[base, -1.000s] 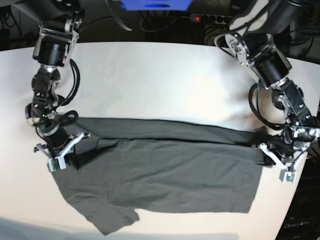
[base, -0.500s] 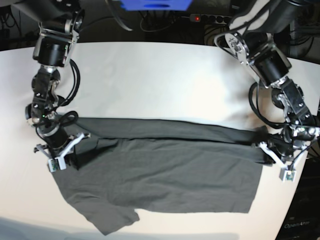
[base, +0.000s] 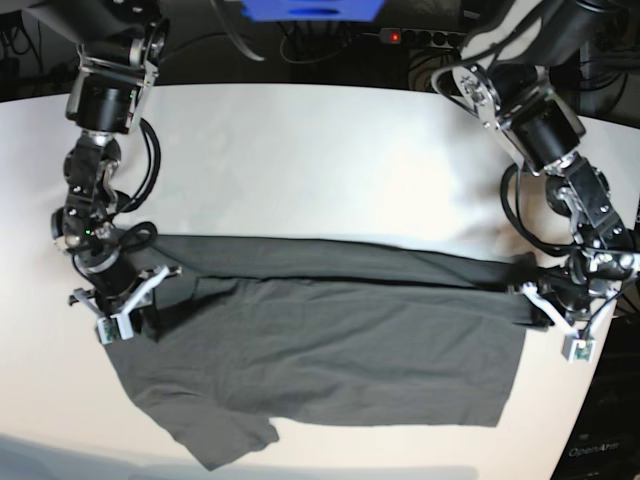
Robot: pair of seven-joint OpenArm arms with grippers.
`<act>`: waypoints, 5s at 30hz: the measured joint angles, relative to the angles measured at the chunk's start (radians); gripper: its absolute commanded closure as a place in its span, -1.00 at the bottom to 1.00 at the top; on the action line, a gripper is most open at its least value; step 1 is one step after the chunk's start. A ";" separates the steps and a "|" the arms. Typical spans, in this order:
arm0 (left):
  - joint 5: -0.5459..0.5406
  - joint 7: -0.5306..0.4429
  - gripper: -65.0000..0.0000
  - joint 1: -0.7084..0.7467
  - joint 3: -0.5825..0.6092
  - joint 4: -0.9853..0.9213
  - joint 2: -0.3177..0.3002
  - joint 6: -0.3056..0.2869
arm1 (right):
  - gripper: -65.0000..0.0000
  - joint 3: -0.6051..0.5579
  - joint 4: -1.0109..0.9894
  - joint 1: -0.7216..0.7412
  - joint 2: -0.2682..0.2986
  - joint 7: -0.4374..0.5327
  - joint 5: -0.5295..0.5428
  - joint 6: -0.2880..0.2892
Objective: Fold the T-shirt properly
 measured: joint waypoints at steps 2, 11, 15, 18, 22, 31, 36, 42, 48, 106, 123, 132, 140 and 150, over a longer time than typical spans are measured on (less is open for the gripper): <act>0.000 0.000 0.92 0.000 0.000 0.000 0.000 0.000 | 0.13 0.000 0.000 -0.002 0.000 0.000 0.000 0.000; 0.000 0.000 0.92 0.000 0.000 0.000 0.000 0.000 | -0.20 0.000 0.001 -0.016 0.000 0.000 0.004 0.000; 0.000 0.000 0.92 0.000 -0.001 0.000 0.001 0.000 | -0.19 0.000 0.001 -0.039 0.000 -0.003 0.004 0.000; 0.000 0.000 0.92 0.000 0.000 0.000 0.001 0.000 | -0.19 0.000 0.005 -0.057 0.000 0.012 0.009 0.000; 0.000 0.000 0.92 0.000 0.000 0.000 0.001 0.000 | -0.19 -0.001 0.005 -0.072 0.000 0.008 0.007 0.000; 0.000 -0.001 -0.05 0.001 -0.003 0.000 -0.002 0.000 | -0.19 -0.002 0.032 -0.105 0.000 0.008 0.004 0.000; -0.002 -0.072 -0.72 -0.001 -0.004 -0.023 -0.004 0.000 | -0.19 -0.003 0.070 -0.146 -0.006 0.008 0.007 0.002; -0.005 -0.066 -0.92 0.016 -0.044 -0.032 0.005 0.000 | -0.19 -0.007 0.082 -0.197 -0.024 0.012 0.004 0.003; -0.003 -0.064 -0.92 0.021 -0.042 -0.033 0.005 0.006 | -0.19 -0.006 0.082 -0.201 -0.023 0.043 0.000 0.003; 0.019 -0.140 -0.92 0.116 0.195 -0.053 -0.031 0.003 | 0.30 -0.063 0.079 -0.188 -0.003 0.035 0.000 0.003; 0.491 -0.315 -0.92 0.146 0.457 -0.026 -0.035 -0.004 | 0.30 -0.063 0.079 -0.191 -0.003 0.036 0.000 0.003; 0.588 -0.406 -0.93 0.169 0.462 -0.026 -0.034 -0.005 | 0.30 -0.062 0.079 -0.191 -0.003 0.035 0.000 0.003; 0.593 -0.409 -0.93 0.166 0.462 -0.028 -0.053 -0.004 | 0.30 -0.062 0.079 -0.191 -0.002 0.035 0.000 0.003; 0.591 -0.413 -0.93 0.167 0.521 -0.029 -0.101 -0.005 | 0.30 -0.063 0.079 -0.190 -0.003 0.035 0.000 0.003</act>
